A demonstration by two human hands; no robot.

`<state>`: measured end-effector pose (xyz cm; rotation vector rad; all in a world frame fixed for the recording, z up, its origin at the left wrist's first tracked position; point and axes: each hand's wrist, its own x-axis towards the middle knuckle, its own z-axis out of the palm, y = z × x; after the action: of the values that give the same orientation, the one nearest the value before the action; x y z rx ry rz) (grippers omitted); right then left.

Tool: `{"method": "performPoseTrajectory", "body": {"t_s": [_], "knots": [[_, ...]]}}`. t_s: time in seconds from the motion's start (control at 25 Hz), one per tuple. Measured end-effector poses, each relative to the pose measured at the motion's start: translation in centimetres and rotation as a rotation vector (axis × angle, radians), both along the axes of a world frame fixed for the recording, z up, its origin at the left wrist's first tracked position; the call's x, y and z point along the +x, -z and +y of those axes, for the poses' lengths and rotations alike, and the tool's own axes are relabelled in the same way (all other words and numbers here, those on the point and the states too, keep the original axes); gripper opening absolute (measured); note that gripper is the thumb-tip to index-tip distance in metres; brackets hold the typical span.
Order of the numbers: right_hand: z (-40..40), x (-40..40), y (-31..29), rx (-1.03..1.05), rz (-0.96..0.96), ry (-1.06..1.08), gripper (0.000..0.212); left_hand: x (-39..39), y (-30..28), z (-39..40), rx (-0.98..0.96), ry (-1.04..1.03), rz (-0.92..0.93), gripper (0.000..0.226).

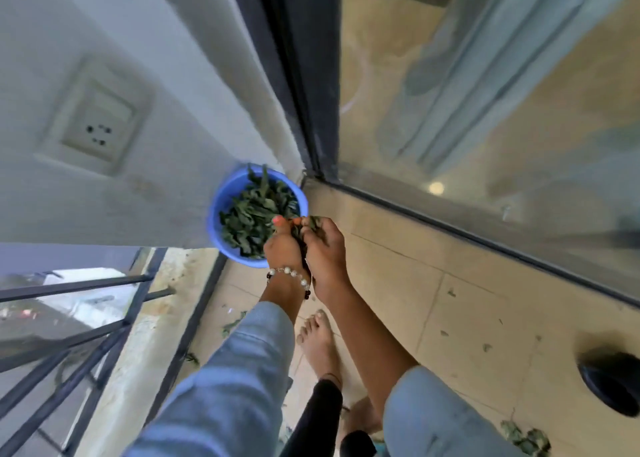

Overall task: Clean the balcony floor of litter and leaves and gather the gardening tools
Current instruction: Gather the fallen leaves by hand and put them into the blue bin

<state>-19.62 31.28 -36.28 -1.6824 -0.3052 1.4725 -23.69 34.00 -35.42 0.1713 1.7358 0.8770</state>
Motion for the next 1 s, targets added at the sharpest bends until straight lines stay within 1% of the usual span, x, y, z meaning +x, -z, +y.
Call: {"method": "performPoseTrajectory", "body": {"t_s": [0.08,0.16,0.28,0.32,0.4,0.48,0.56,0.6,0.68,0.8,0.88,1.0], "knots": [[3.1,-3.3,1.1,-0.020,-0.057,-0.164,0.027,-3.6,0.8,2.5,-0.003,-0.104,-0.133,0.048],[6.1,-5.9,3.0,-0.033,-0.053,-0.265,0.030,-6.5,1.8,5.0,-0.008,-0.180,-0.240,0.052],[10.0,-8.2,6.4,-0.043,-0.059,-0.263,0.022,-10.3,3.5,8.0,-0.026,-0.117,-0.310,0.070],[10.8,-8.3,7.6,-0.042,-0.059,-0.252,0.025,-11.2,4.0,8.6,-0.038,-0.071,-0.330,0.072],[11.8,-8.2,9.4,-0.077,-0.119,-0.287,0.035,-13.0,4.8,9.3,-0.071,-0.015,-0.330,0.072],[11.4,-7.7,10.1,-0.083,-0.225,-0.443,0.040,-14.2,5.2,8.9,-0.081,0.014,-0.300,0.068],[10.5,-7.4,9.8,-0.067,-0.295,-0.577,0.040,-14.8,5.7,7.8,-0.063,0.070,-0.193,0.058],[9.9,-7.2,9.5,-0.072,-0.308,-0.595,0.039,-15.0,5.8,7.3,-0.061,0.087,-0.114,0.052],[8.6,-6.6,8.9,-0.127,-0.276,-0.535,0.038,-15.6,6.0,6.4,-0.065,0.104,-0.013,0.044],[6.3,-5.6,7.0,-0.201,-0.200,-0.339,0.031,-16.0,5.6,4.8,-0.042,0.200,0.100,0.042],[4.4,-4.6,4.6,-0.237,-0.141,-0.213,0.023,-15.3,3.9,3.1,0.000,0.276,0.166,0.041],[1.0,-2.2,-1.0,-0.250,0.011,-0.036,0.019,-12.9,-0.4,0.7,-0.038,0.367,0.233,0.038]]}}
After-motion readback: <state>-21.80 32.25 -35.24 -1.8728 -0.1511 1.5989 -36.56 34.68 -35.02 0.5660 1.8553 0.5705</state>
